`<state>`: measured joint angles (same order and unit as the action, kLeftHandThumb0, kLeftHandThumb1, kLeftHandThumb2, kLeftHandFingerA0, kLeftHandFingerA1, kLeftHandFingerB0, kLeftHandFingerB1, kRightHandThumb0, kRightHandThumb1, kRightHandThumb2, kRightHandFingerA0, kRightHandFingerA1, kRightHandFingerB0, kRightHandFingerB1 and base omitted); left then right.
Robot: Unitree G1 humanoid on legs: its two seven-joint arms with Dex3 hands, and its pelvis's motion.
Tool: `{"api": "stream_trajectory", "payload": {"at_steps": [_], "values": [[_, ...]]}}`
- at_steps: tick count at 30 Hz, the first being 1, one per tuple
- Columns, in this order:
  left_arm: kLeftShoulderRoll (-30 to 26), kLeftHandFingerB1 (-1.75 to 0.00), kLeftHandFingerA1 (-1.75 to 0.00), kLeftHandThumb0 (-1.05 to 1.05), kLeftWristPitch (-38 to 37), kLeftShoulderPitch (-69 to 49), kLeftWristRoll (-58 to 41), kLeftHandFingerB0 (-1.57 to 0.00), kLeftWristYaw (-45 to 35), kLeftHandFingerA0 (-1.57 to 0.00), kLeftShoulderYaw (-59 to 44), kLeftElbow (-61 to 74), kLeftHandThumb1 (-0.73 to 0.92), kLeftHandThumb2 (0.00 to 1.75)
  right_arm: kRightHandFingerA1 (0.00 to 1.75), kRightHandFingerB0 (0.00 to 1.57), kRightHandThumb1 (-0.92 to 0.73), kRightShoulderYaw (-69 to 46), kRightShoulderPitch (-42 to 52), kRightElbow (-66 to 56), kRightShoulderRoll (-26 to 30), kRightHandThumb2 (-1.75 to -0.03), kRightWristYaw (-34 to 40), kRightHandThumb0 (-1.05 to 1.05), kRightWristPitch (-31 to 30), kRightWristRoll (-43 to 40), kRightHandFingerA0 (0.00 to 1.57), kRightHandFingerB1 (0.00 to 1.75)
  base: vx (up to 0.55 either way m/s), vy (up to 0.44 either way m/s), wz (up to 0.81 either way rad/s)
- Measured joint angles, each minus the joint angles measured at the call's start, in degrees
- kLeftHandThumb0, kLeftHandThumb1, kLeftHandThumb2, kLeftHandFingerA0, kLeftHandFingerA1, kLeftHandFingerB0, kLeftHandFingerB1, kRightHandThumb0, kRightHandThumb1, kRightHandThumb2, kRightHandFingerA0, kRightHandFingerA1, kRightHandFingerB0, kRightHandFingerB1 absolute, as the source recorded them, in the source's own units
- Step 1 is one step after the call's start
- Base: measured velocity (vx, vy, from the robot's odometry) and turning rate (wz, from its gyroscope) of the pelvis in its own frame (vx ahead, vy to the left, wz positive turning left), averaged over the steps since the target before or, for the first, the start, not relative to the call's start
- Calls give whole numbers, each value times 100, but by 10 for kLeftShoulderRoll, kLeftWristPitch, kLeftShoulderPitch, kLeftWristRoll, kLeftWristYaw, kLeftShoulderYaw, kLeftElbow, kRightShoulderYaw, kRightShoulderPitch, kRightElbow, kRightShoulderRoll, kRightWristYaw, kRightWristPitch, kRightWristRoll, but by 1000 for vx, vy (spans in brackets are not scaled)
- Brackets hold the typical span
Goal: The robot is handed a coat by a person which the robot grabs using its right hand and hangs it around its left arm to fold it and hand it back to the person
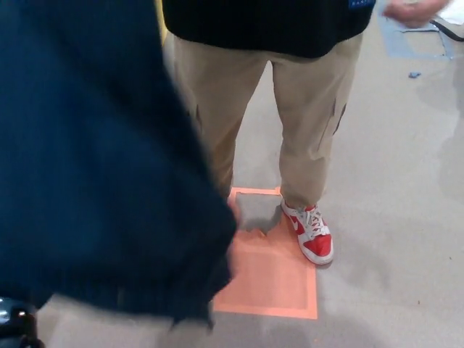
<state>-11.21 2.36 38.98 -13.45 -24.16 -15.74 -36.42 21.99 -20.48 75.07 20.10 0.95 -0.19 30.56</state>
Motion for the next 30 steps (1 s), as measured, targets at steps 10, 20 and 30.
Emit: {"api": "stream_trajectory", "payload": {"at_steps": [10,20,30], "values": [[-3,-39,-42,-54,7,-28,-6,-17,-1,-23,4,-2,62,77,48,36,-58,-18,2,3,0,-90,-1,-59,4,-9,32,49,0,0,0],[-31,-47,-49,-34,-24,-135,-6,0,-24,0,0,-104,58,109,51,28,-58,-40,5,-1,0,-90,7,-57,13,-19,35,46,0,0,0],[-51,-46,-47,-33,-108,-253,43,0,17,0,45,-312,59,113,51,34,-54,-139,3,-27,-18,-85,16,-52,32,-65,35,48,0,0,0]]}}
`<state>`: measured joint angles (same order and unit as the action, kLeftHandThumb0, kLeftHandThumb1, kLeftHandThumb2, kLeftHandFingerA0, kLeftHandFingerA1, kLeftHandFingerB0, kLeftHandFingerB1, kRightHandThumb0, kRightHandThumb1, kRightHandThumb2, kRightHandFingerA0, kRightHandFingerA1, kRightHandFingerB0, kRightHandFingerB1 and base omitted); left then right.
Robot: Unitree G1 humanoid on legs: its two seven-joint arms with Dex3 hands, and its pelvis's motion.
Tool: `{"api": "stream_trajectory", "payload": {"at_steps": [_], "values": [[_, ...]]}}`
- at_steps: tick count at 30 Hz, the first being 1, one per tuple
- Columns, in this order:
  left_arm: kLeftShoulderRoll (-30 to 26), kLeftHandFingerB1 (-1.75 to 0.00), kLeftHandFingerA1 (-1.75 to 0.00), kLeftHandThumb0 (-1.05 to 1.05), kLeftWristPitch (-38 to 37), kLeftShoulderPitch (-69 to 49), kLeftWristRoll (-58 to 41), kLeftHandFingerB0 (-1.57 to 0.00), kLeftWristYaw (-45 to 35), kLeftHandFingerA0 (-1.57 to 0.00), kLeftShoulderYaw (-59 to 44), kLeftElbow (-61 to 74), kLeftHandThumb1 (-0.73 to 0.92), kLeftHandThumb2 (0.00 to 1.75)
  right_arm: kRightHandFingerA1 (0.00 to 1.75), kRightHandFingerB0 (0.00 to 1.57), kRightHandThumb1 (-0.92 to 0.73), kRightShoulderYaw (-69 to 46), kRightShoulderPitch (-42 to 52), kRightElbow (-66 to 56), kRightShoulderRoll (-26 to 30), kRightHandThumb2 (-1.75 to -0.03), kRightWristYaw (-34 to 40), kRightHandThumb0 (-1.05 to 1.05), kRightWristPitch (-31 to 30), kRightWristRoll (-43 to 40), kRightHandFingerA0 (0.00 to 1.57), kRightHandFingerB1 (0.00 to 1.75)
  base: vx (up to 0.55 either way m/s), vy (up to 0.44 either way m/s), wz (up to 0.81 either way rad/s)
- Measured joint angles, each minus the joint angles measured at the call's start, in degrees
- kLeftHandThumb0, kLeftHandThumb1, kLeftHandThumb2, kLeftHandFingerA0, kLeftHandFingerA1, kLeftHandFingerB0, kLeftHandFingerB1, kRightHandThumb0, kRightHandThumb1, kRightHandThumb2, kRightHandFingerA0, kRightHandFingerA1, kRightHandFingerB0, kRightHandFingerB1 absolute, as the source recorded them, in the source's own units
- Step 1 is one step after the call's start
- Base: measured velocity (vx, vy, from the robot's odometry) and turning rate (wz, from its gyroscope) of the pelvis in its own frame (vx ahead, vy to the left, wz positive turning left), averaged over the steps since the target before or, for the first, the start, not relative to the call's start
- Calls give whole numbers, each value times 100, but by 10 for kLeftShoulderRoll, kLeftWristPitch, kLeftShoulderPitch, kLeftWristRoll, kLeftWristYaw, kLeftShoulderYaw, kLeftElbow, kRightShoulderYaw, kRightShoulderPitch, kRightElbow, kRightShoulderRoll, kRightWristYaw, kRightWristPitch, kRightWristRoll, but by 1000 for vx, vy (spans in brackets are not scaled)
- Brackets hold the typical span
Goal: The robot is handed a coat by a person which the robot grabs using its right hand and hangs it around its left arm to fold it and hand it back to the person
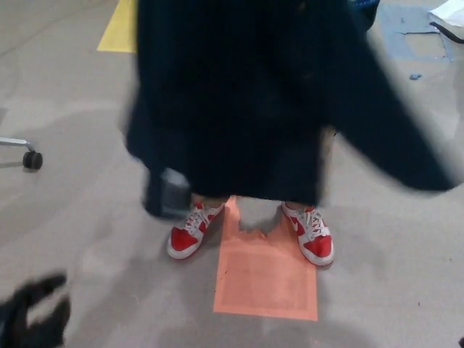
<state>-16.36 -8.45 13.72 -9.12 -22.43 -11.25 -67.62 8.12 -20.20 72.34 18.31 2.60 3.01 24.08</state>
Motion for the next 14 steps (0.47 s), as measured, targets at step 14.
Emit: {"api": "stream_trajectory", "payload": {"at_steps": [14], "values": [[-50,-45,-47,-35,-26,-42,61,0,63,0,48,-78,55,111,49,29,-53,-34,30,13,-17,-85,-21,-50,24,-39,31,47,0,0,1]]}}
